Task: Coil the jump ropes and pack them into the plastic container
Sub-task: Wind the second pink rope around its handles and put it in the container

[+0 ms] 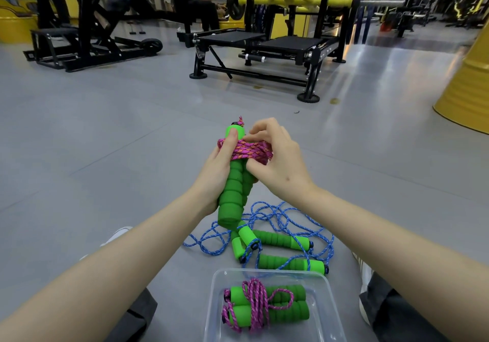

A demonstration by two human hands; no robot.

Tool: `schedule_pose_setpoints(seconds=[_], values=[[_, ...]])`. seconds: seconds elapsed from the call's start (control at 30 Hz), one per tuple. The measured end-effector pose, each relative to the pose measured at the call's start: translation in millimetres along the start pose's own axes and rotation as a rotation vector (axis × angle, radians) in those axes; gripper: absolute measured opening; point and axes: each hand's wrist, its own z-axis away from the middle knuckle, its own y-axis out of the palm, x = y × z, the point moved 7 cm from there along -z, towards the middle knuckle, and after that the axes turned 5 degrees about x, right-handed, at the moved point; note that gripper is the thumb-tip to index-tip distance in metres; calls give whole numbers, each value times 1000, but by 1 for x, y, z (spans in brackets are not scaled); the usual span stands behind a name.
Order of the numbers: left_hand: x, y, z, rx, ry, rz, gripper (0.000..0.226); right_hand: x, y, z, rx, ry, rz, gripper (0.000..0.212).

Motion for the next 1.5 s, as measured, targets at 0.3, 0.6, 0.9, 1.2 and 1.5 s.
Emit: schedule_pose_setpoints(seconds=[0.3,0.6,0.9,1.2,1.5], values=[[-2,4,-2,-10,-14,-88,58,-9,-3,-2,36,82,-104,34],[14,3,-2,89,-192,-179,55,-22,5,1,342,287,-343,38],[22,11,-10,95,-247,-63,57,-22,-6,-4,394,294,-180,42],[39,5,-10,57,-336,-69,56,-22,2,-3,642,383,-49,48],[51,-7,-28,94,-328,-126,61,-31,6,3,409,246,-28,48]])
